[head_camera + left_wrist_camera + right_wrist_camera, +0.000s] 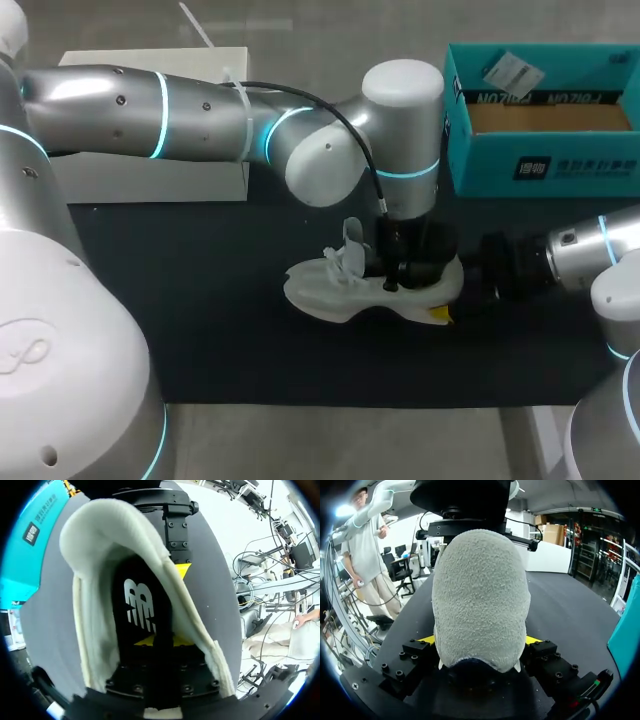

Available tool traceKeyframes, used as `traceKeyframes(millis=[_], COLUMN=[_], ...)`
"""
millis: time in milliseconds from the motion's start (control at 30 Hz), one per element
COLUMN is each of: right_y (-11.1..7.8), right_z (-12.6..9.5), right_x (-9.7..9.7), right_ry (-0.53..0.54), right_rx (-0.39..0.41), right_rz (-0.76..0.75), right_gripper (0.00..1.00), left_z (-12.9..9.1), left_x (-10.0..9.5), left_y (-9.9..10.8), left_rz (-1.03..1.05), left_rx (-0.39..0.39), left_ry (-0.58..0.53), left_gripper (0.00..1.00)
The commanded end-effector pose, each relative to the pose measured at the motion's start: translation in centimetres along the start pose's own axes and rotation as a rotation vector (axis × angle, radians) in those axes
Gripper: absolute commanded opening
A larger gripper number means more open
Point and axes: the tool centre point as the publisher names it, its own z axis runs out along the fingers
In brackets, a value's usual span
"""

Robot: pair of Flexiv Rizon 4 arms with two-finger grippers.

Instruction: Take the shoe out of the shoebox, open the shoe tongue, remove and reinsert the insole, then place the shoe into the shoebox

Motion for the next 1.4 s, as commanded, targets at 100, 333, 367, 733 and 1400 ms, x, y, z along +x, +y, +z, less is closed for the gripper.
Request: traceKeyframes(millis=[100, 333, 367, 733, 1400], right_y=[-0.4, -0.4, -0.4, -0.4, -0.4], right_z=[0.3, 0.3, 0.3, 0.3, 0.3], right_x=[-0.1, -0.1, -0.1, -0.1, -0.1], right_ry=[-0.002, -0.002, -0.002, -0.002, -0.002], right_rx=[0.003, 0.003, 0.003, 0.003, 0.003], right_rz=[0.002, 0.002, 0.002, 0.002, 0.002], right_gripper=[0.00, 0.00, 0.00, 0.00, 0.00], left_z=[2.3, 3.4, 3.6, 4.1, -4.2], left_x=[0.1, -0.6, -0.8, -1.9, -2.6], left_y=[0.2, 0.5, 0.6, 1.9, 3.0], left_rz=[-0.005, -0.039, -0.047, -0.130, -0.225], left_rx=[-0.015, -0.018, -0.013, -0.014, 0.111], left_ry=[-0.019, -0.094, -0.115, -0.253, -0.251], left_gripper=[0.33, 0.09, 0.00, 0.00, 0.00])
